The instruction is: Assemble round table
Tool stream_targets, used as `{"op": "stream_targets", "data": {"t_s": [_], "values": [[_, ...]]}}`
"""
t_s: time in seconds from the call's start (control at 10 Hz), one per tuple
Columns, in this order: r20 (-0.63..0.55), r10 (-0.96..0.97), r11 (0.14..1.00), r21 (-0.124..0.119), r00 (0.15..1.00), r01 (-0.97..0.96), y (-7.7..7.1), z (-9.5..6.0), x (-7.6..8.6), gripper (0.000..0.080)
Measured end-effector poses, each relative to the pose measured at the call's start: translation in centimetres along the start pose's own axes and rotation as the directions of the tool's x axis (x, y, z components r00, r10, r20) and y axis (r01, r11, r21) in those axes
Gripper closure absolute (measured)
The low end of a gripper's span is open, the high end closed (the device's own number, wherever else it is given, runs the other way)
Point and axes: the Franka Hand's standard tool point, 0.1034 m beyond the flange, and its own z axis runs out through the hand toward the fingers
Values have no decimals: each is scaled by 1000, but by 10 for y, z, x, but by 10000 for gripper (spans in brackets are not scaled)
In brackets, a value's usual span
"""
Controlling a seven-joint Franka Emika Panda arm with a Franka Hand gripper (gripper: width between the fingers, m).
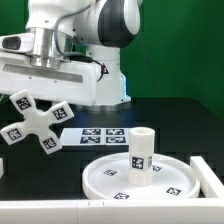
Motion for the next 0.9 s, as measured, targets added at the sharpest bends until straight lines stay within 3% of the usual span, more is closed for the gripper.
{"op": "stream_targets", "data": {"t_s": [0.3, 0.6, 0.9], "values": [[11, 3, 1000, -14, 1000, -2, -7, 13, -7, 594], [24, 10, 1000, -5, 1000, -10, -23, 21, -11, 594], [8, 11, 998, -59, 1000, -11, -10, 32, -20, 594]]}}
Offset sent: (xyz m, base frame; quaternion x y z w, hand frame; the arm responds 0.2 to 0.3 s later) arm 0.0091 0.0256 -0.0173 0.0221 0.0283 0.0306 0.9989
